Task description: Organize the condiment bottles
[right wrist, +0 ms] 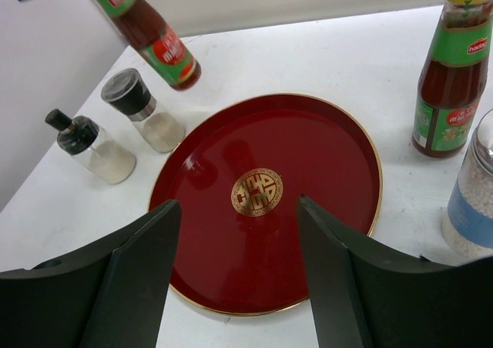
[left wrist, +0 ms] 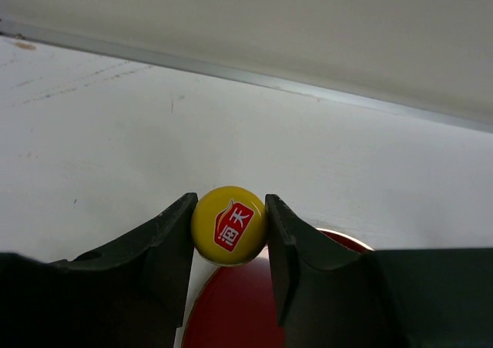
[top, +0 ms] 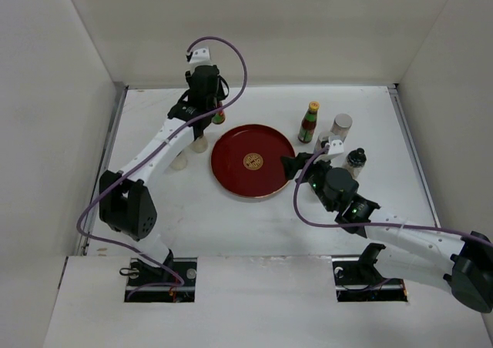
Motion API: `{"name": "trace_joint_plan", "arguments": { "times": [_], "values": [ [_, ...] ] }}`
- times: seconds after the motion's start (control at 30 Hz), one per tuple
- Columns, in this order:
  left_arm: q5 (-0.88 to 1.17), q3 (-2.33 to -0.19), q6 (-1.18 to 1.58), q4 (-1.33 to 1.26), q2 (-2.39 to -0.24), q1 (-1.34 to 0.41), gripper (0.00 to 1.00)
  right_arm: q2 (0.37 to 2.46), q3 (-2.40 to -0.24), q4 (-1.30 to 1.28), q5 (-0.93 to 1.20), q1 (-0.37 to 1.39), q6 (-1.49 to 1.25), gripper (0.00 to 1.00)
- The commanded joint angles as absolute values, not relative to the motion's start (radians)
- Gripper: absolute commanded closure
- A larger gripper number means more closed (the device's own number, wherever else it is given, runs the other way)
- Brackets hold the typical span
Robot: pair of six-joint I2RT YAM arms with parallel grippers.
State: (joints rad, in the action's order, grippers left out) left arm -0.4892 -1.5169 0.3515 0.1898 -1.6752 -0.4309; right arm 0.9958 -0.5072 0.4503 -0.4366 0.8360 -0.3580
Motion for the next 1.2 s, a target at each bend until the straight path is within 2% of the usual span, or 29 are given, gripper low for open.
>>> {"name": "trace_joint_plan", "arguments": {
  "times": [0.0, 0.47, 0.83, 1.17],
  "values": [
    [-0.500, -1.574, 0.344, 0.061, -1.571, -0.485, 0.86, 0.983, -0.503, 0.511, -0.430, 0.823, -0.364, 0.32],
    [-0.474, -1.533, 0.364, -0.001, -1.683, -0.588, 0.86, 0.980, -0.500, 0.503, -0.433, 0.805, -0.373, 0.32],
    [-0.454, -1.526, 0.350, -0.061, -1.766, -0.584, 0.86, 0.974, -0.497, 0.509, -0.425, 0.808, -0.374, 0.32],
    [-0.456, -1.488, 0.347, -0.078, -1.815, -0.581, 0.80, 0.973, -0.499, 0.506, -0.423, 0.808, -0.374, 0.32]
  ]
}}
